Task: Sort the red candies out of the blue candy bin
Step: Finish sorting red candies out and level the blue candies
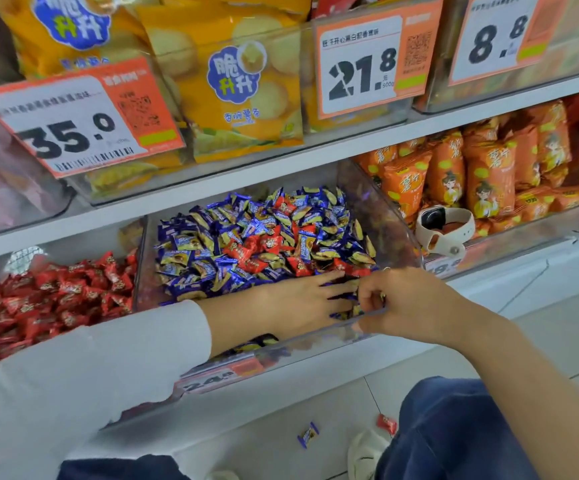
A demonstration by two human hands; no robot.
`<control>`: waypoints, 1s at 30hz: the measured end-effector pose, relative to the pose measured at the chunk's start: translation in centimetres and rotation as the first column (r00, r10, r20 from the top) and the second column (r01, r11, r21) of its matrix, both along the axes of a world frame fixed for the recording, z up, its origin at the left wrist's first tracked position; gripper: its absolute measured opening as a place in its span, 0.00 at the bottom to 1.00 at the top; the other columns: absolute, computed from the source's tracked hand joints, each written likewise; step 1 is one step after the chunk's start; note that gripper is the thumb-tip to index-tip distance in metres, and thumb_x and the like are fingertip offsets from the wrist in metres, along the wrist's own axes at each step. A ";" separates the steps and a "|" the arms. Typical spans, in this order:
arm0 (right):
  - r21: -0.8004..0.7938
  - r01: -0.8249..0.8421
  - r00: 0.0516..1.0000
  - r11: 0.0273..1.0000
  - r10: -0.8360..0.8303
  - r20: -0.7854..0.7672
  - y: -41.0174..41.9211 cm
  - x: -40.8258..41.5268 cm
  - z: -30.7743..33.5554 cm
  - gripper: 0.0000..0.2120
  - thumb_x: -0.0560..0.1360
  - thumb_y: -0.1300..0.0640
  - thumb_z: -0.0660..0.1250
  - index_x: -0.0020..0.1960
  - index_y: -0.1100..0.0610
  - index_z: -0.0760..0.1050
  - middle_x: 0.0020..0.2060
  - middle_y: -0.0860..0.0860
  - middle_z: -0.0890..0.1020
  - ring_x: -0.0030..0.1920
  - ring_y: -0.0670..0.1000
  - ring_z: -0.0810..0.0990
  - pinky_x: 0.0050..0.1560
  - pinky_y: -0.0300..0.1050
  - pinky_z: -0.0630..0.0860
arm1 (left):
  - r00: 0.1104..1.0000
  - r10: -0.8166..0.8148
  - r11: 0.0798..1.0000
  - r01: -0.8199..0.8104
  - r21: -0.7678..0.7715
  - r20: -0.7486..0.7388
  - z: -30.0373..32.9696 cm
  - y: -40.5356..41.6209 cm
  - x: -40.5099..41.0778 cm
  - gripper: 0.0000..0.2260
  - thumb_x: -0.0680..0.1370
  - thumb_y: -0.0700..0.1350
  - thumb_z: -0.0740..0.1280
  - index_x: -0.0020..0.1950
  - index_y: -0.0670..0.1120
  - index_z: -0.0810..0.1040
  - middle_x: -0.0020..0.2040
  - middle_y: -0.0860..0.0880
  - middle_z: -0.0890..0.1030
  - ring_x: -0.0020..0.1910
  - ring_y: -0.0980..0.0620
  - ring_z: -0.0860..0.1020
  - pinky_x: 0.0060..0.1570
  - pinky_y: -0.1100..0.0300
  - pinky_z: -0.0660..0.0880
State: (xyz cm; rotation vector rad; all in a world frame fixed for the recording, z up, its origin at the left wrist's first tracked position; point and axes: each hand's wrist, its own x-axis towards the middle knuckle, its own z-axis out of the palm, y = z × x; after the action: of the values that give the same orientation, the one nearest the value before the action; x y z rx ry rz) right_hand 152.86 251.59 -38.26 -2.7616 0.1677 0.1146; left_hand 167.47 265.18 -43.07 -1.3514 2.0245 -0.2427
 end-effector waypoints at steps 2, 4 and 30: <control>-0.020 -0.010 1.000 1.000 0.010 0.006 0.0 0.0 0.0 0.11 0.68 0.44 0.71 0.36 0.45 0.70 0.33 0.42 0.76 0.35 0.43 0.72 0.32 0.33 0.65 | 0.997 0.030 0.999 -0.028 -0.024 0.066 -0.2 -1.2 -0.4 0.22 0.78 0.48 0.60 0.72 0.48 0.64 0.74 0.45 0.63 0.76 0.38 0.50 0.71 0.38 0.42; -0.027 -0.003 1.000 1.000 0.003 0.020 0.2 0.0 0.0 0.11 0.68 0.44 0.70 0.35 0.46 0.70 0.33 0.43 0.76 0.36 0.44 0.73 0.35 0.37 0.69 | 0.985 0.103 0.993 -0.094 -0.070 0.136 0.0 -2.6 -0.7 0.23 0.80 0.48 0.59 0.75 0.48 0.60 0.76 0.45 0.58 0.75 0.35 0.48 0.70 0.34 0.44; -0.035 0.027 0.999 0.999 -0.026 0.023 0.5 -0.5 0.3 0.09 0.68 0.42 0.70 0.41 0.46 0.76 0.37 0.42 0.78 0.35 0.41 0.73 0.35 0.36 0.67 | 0.281 0.737 0.346 -0.938 -0.015 -0.614 5.9 7.0 4.8 0.34 0.71 0.57 0.70 0.74 0.63 0.58 0.78 0.55 0.44 0.76 0.44 0.42 0.71 0.38 0.53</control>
State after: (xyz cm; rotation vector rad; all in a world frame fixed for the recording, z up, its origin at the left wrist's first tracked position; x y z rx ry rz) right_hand 152.36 252.10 -38.00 -2.7940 0.2021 0.0746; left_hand 172.25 272.14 -37.20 -2.8462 1.2360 0.3073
